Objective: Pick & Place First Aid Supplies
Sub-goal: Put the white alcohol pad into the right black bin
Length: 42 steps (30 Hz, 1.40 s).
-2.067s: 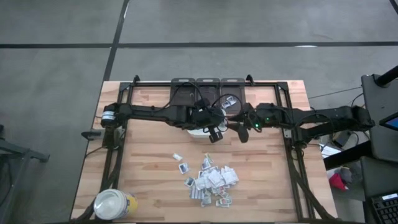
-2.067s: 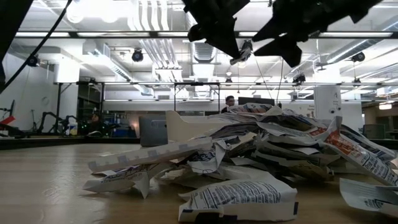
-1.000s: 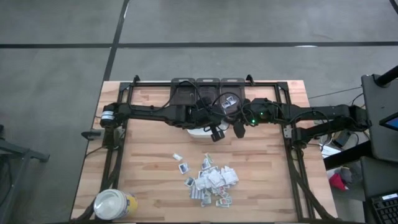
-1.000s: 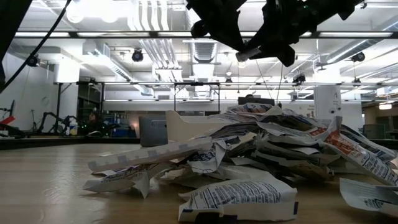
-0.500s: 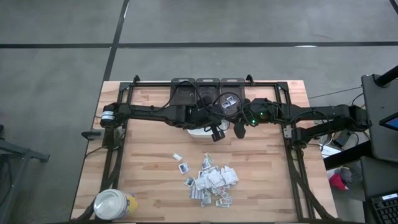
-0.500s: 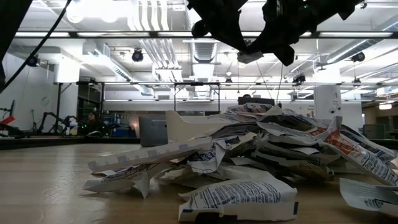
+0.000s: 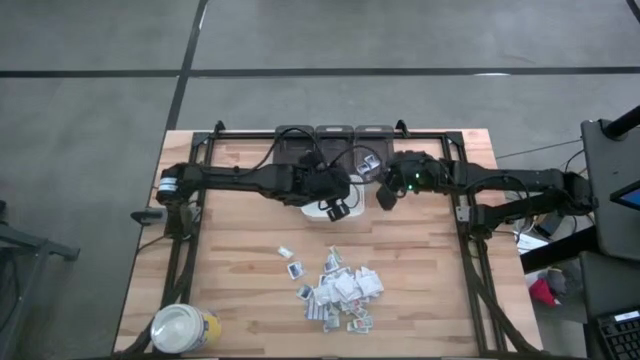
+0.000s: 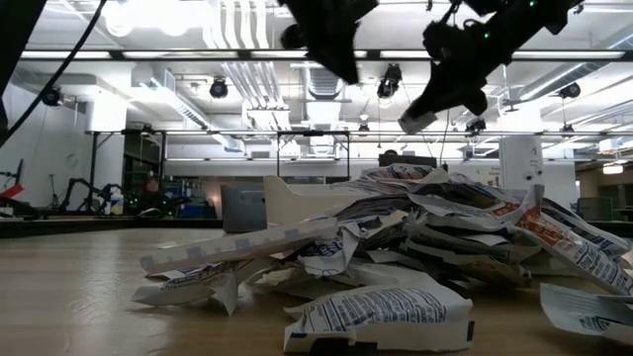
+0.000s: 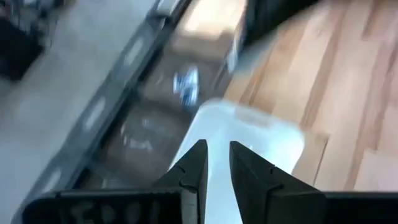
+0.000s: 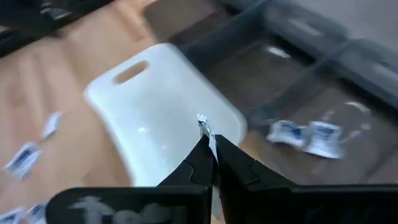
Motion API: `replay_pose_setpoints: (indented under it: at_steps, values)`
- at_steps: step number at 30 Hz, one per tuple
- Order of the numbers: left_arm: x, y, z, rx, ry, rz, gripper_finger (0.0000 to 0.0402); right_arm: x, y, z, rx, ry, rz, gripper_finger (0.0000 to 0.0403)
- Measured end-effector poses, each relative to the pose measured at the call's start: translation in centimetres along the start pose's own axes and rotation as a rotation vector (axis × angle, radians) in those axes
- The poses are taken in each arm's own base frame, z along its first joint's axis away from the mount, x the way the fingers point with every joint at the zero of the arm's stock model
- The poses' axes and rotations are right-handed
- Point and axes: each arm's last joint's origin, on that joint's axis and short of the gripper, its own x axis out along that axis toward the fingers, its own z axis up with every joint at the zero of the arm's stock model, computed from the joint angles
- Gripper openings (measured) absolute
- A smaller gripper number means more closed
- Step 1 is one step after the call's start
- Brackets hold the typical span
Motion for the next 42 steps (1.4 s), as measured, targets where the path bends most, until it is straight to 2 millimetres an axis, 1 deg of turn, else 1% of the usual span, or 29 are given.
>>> replay_pose_setpoints:
  at_steps: [4, 8, 12, 15, 18, 23, 28, 32, 36, 39, 42]
  values:
    - [0.1, 0.1, -1.6, -0.053, 0.038, 0.036, 0.0063, 0.4, -2.3, 1.0, 0.036, -0.028, -0.062, 0.0008]
    - [0.0, 0.1, -3.1, -0.078, 0.043, 0.033, 0.0062, 1.1, -4.9, 2.0, 0.090, -0.036, -0.040, 0.0008]
    - [-0.5, 0.7, -4.7, -0.100, 0.009, 0.023, 0.0062, 2.3, -7.5, 2.5, 0.139, -0.018, -0.045, 0.0008]
    - [-1.0, 1.8, -6.3, -0.137, -0.053, 0.003, 0.0062, 3.8, -8.8, 3.2, 0.157, 0.022, -0.041, 0.0008]
    - [-1.7, 3.0, -8.0, -0.196, -0.132, -0.042, 0.0062, 5.9, -9.5, 4.2, 0.159, 0.073, -0.004, 0.0008]
    - [-3.2, 4.9, -11.2, -0.255, -0.240, -0.070, 0.0062, 9.4, -10.2, 6.1, 0.142, 0.165, -0.015, 0.0008]
    - [-4.6, 6.3, -14.0, -0.290, -0.298, -0.085, 0.0062, 11.9, -11.4, 7.6, 0.143, 0.290, -0.053, 0.0008]
    - [-5.0, 6.9, -15.6, -0.310, -0.327, -0.094, 0.0062, 13.4, -12.7, 7.7, 0.147, 0.427, -0.133, 0.0008]
    - [-4.8, 7.1, -16.7, -0.331, -0.369, -0.109, 0.0062, 14.5, -13.4, 7.5, 0.160, 0.529, -0.160, 0.0008]
    - [-4.5, 7.1, -17.4, -0.337, -0.380, -0.127, 0.0062, 15.0, -13.8, 6.9, 0.171, 0.577, -0.175, 0.0008]
    - [-4.2, 7.1, -17.9, -0.340, -0.379, -0.129, 0.0062, 15.0, -14.2, 6.4, 0.185, 0.607, -0.184, 0.0008]
